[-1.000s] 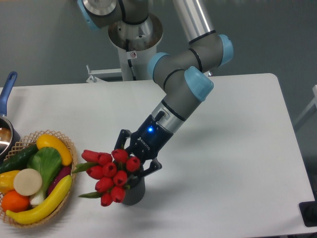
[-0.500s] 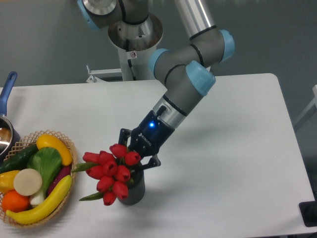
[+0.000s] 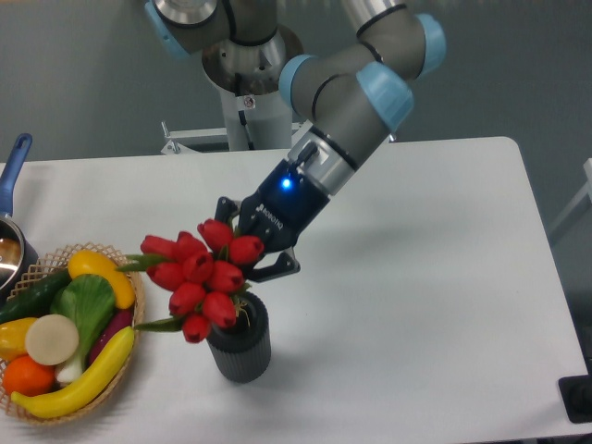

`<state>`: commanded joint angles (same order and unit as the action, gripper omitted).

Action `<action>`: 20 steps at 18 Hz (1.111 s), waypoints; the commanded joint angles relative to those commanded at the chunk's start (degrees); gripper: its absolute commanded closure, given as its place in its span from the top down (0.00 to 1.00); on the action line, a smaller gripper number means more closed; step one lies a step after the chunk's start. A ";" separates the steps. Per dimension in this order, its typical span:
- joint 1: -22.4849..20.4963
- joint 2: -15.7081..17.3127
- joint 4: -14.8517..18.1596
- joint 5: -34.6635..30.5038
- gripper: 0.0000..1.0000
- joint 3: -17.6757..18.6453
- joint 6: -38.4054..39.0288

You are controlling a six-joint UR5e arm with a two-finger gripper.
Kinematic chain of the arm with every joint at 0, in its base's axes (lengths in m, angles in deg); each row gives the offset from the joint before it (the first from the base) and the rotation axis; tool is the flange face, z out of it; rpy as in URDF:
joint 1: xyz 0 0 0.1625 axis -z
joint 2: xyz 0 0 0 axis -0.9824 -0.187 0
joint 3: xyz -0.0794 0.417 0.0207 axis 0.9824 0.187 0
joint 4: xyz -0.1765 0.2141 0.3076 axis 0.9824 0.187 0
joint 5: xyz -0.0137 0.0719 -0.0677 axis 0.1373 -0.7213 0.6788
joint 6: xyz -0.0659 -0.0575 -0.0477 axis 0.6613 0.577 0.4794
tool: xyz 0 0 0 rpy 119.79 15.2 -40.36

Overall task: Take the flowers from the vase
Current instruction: 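Lift the gripped tulips straight up out of the grey vase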

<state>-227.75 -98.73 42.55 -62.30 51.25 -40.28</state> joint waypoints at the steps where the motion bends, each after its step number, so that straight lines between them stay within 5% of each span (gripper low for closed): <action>1: -0.53 0.35 0.00 0.44 0.01 -0.18 0.17; 12: -3.69 0.71 0.09 3.25 0.03 -8.35 13.17; 20: -9.93 0.36 0.26 4.06 0.05 -8.00 15.29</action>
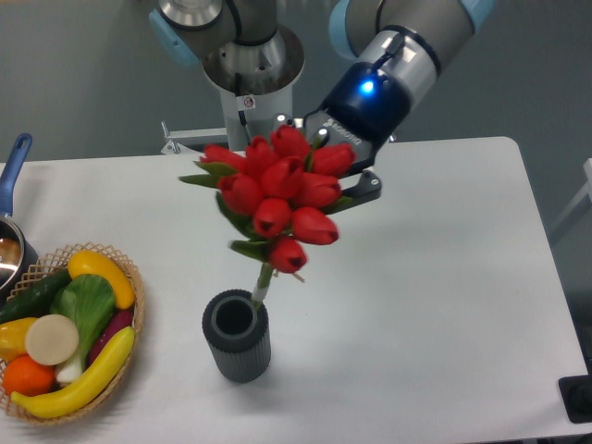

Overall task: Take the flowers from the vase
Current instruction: 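Lift the gripped tulips straight up out of the grey vase, then carry the held tulips away from the vase over the open table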

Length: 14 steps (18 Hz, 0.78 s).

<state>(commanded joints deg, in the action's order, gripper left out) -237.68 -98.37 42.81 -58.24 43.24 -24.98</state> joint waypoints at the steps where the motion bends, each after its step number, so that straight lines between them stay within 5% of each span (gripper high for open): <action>1: -0.97 -0.18 -0.09 -0.27 0.06 0.27 -0.35; 8: -5.81 -0.79 0.18 -19.75 0.06 1.49 -9.22; 14: -5.99 -0.44 0.35 -39.16 0.07 7.12 -16.00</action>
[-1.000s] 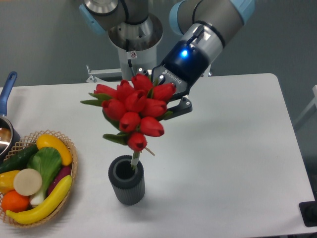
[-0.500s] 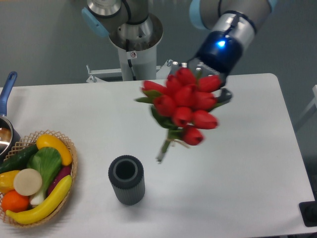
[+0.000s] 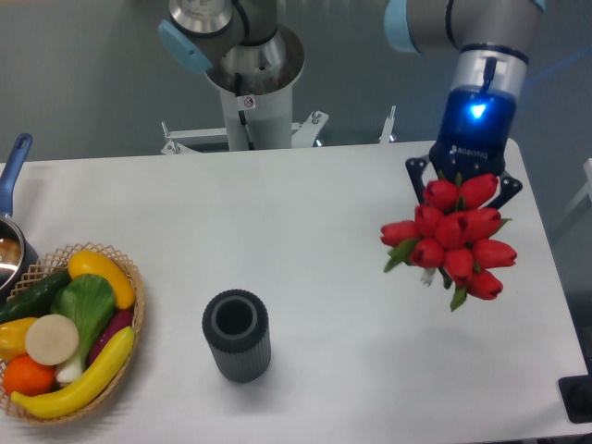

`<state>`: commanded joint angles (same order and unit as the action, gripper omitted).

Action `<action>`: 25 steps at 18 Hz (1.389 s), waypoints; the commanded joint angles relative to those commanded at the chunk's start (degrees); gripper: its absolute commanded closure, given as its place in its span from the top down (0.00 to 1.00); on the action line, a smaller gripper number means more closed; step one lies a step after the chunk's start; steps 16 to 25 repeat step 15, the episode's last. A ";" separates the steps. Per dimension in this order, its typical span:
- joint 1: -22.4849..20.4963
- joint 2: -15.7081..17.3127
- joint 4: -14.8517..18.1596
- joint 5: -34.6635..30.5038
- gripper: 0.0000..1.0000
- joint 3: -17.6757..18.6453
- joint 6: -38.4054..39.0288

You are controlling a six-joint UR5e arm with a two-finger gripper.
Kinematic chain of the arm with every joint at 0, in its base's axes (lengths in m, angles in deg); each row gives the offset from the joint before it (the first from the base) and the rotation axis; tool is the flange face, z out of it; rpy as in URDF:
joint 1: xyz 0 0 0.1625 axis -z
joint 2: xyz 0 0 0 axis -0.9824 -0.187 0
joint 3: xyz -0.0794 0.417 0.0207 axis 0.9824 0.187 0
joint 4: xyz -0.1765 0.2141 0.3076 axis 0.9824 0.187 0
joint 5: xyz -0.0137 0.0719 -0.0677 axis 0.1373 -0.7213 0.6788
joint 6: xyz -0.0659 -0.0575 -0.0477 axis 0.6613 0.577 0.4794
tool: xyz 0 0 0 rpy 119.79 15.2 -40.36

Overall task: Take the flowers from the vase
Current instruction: 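Carry the held tulips away from the vase over the open table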

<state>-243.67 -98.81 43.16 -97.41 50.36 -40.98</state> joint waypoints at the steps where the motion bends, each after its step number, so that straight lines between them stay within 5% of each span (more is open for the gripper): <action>1: 0.26 -0.35 0.00 -3.08 0.07 -0.08 0.09; 8: 6.58 -4.30 1.84 -23.66 0.07 -2.54 0.00; 11: 8.17 -5.01 6.31 -27.62 0.07 -4.56 0.00; 13: 8.70 -5.27 9.22 -29.47 0.07 -5.18 0.00; 25: 9.66 -6.32 9.32 -31.84 0.07 -5.36 0.09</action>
